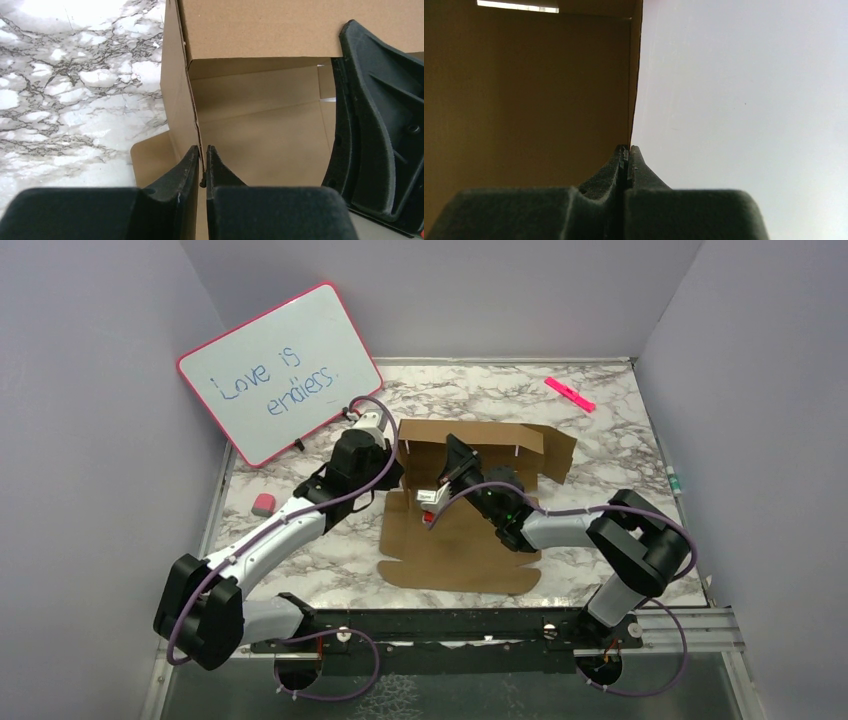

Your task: Fold the paper box

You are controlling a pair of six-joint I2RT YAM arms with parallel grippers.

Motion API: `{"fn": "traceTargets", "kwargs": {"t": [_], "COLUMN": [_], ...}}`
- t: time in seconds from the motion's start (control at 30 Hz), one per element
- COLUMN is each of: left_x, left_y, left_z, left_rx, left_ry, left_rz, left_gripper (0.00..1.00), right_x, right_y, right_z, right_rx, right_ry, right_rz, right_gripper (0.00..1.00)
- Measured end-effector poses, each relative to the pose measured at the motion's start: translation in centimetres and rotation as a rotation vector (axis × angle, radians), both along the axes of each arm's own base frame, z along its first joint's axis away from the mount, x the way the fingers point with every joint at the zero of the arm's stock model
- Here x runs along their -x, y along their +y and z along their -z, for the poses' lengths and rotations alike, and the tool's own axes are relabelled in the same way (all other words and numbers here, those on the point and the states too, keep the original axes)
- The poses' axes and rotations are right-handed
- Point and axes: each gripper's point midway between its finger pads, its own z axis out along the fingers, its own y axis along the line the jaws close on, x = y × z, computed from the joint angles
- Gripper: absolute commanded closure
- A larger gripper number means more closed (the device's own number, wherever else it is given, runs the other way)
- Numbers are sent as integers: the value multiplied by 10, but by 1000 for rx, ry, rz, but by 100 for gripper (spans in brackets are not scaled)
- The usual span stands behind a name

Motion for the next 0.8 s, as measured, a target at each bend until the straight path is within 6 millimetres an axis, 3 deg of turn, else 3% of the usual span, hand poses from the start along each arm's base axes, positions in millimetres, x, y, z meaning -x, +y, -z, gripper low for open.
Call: {"fn": "traceTargets", "kwargs": {"t": [0.23, 0.43, 0.8], "left_x": [5, 9, 15], "left_y": [-2, -2, 6], "left_z": [6, 9, -20], "left_rx": [10, 24, 13], "left_ry": [-27, -21, -72], "left_rz": [-26, -29, -19], "left_gripper": [76, 58, 31], "right_x": [7, 13, 17], "right_y": [0, -1, -1], "right_z": [1, 8, 12], "right_rx": [11, 16, 18], "right_ry": [-28, -39, -52], "right_rz": [-3, -7, -9], "right_gripper": [99, 99, 99]}}
